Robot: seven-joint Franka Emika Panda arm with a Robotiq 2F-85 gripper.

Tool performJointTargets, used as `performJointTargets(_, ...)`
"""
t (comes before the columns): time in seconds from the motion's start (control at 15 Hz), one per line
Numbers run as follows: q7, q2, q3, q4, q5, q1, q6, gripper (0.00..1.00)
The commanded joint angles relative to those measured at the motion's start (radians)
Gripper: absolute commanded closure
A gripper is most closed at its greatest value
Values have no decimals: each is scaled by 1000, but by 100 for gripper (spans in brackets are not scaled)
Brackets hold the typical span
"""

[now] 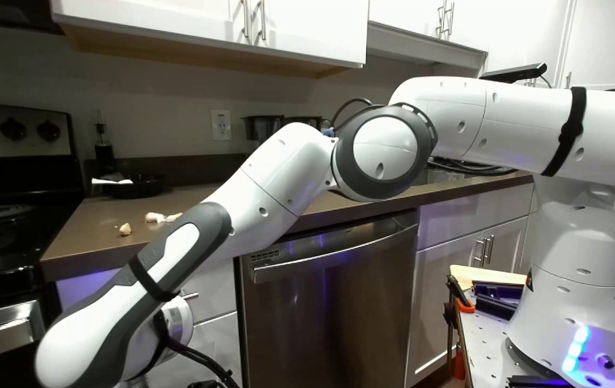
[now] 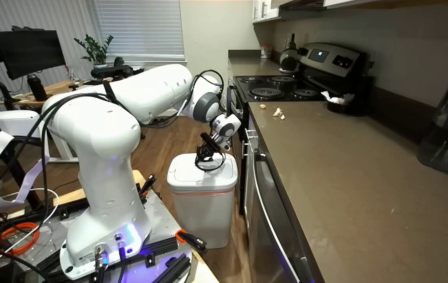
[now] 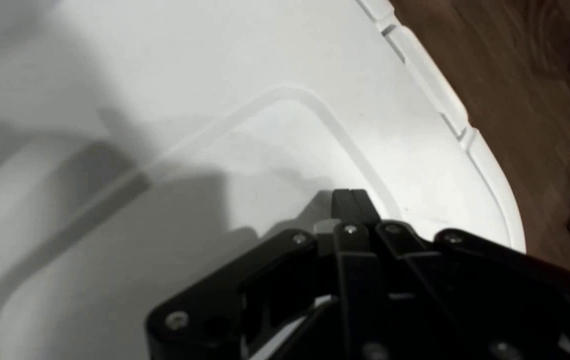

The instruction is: Close the lid of the white bin

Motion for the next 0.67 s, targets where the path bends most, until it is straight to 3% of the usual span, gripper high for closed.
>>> performJointTargets(0.0, 18, 77, 8, 130, -2, 20, -69, 100)
performJointTargets(0.2, 7, 95, 19, 179, 0, 32, -122, 100)
performJointTargets(0.27, -11, 52, 19, 119, 16, 31, -119, 100)
performJointTargets(0.6, -5, 52, 52, 146, 33, 56, -195, 100)
